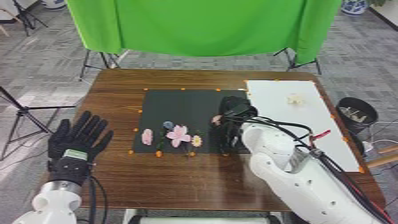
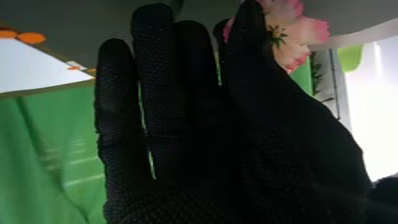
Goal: Arrange flowers
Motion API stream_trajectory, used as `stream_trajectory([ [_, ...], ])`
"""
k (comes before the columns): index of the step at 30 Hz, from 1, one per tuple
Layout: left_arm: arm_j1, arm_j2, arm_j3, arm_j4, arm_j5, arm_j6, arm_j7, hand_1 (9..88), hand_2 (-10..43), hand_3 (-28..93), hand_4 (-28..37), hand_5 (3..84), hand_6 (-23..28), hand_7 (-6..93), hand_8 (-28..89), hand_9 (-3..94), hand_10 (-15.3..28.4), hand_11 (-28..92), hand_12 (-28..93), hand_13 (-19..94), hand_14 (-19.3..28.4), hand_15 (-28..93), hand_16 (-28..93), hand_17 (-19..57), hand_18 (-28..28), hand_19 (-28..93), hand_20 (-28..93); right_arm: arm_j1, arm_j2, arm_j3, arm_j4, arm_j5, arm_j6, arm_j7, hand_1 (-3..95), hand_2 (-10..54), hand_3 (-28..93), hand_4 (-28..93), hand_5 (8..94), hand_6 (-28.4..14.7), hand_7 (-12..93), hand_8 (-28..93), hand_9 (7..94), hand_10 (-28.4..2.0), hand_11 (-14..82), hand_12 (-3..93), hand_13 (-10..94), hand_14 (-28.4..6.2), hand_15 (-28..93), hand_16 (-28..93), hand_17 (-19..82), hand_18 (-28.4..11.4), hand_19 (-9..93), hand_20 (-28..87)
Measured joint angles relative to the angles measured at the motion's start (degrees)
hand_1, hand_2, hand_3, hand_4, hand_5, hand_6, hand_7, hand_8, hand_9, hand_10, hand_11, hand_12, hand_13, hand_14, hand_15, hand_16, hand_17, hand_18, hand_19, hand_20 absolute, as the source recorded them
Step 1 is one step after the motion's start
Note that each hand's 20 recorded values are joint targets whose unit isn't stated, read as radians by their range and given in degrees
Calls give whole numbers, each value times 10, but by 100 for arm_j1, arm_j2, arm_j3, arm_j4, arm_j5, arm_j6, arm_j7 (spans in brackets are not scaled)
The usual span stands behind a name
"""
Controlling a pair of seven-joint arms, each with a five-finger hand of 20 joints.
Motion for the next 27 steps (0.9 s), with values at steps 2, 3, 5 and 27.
stream_trajectory([
  [2,8,-5,10,0,-5,0,-3,284,164,710,-283,419,94,170,-95,383,160,229,131,281,157,399,-64,-78,154,411,105,0,5,8,-29,0,-14,32,565,11,633,-283,714,7,199,-22,744,-104,119,193,693,-92,283,207,312,-184,651,247],
  [3,10,-9,16,0,-8,0,-3,284,164,710,-283,419,94,170,-95,383,160,229,131,281,157,399,-64,-78,154,411,105,0,6,10,-38,0,-29,42,564,8,635,-283,711,5,198,-22,740,-104,118,192,690,-93,283,207,310,-184,649,246],
  [5,17,-12,19,0,-11,0,-3,284,164,710,-283,419,94,170,-95,383,160,229,131,281,157,399,-64,-78,154,411,105,0,8,19,-50,-2,-95,57,557,-8,654,-283,691,-3,192,-23,717,-102,118,183,679,-92,281,216,308,-183,647,239],
  [27,164,-60,-41,-4,-238,10,4,284,164,710,-283,419,94,170,-95,383,160,229,131,281,157,399,-64,-78,154,411,105,-232,115,317,-414,337,-627,217,489,-95,793,-283,539,-17,167,-134,558,-134,100,121,619,-107,266,179,298,-166,486,171],
])
